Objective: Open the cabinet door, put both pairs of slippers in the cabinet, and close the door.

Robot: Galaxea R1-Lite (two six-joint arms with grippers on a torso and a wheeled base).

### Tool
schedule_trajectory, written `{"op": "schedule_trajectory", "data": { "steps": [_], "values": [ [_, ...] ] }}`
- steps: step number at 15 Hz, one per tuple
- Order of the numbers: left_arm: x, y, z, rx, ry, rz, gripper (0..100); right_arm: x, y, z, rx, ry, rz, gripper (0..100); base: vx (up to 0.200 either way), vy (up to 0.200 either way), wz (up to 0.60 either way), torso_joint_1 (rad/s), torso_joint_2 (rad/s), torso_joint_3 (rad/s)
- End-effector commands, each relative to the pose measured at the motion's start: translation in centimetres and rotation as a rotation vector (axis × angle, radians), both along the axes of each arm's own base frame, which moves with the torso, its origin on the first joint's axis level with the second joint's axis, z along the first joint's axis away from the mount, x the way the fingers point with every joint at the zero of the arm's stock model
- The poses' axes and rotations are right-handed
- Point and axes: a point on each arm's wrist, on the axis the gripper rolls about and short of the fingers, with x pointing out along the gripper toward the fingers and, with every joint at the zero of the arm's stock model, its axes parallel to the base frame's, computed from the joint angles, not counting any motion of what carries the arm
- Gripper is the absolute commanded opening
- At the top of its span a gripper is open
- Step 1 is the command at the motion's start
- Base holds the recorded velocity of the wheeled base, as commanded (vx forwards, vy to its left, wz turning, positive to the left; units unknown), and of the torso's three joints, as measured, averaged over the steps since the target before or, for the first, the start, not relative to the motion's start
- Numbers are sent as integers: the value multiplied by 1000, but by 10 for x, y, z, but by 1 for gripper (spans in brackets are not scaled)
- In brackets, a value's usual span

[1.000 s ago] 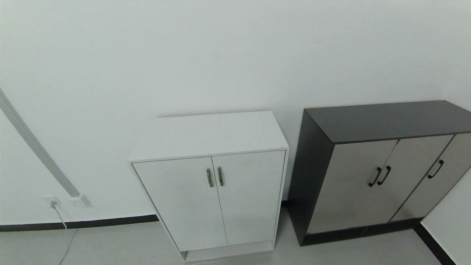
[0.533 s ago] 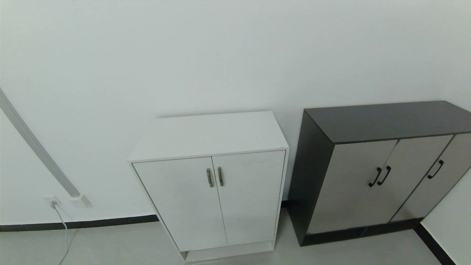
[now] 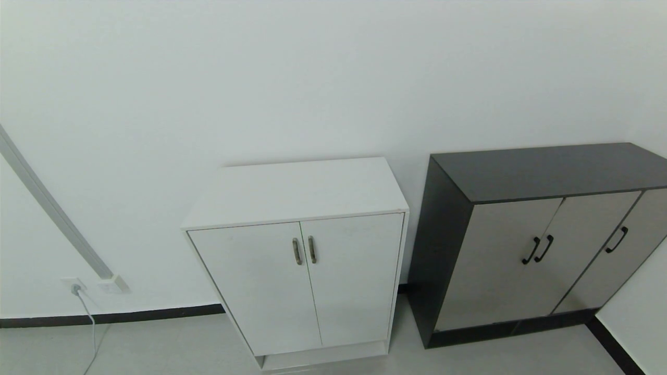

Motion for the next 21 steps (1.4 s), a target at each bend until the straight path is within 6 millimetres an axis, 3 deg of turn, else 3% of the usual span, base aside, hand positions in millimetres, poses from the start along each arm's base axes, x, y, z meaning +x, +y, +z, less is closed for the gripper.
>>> {"op": "schedule_trajectory", "data": {
  "steps": [1, 4, 11, 21],
  "values": [
    [0, 0, 0, -1, 0, 1, 0, 1, 0, 0, -2, 9, 13, 0, 0, 0, 0, 0, 0, 0],
    [0, 0, 0, -1, 0, 2, 0, -1, 0, 0, 3, -18, -46, 0, 0, 0, 0, 0, 0, 0],
    [0, 0, 0, -1, 2, 2, 0, -22, 0, -3, 51, -286, -102, 0, 0, 0, 0, 0, 0, 0],
    [0, 0, 0, 1, 0, 2, 0, -22, -3, -2, 148, -288, -228, 0, 0, 0, 0, 0, 0, 0]
  ]
}}
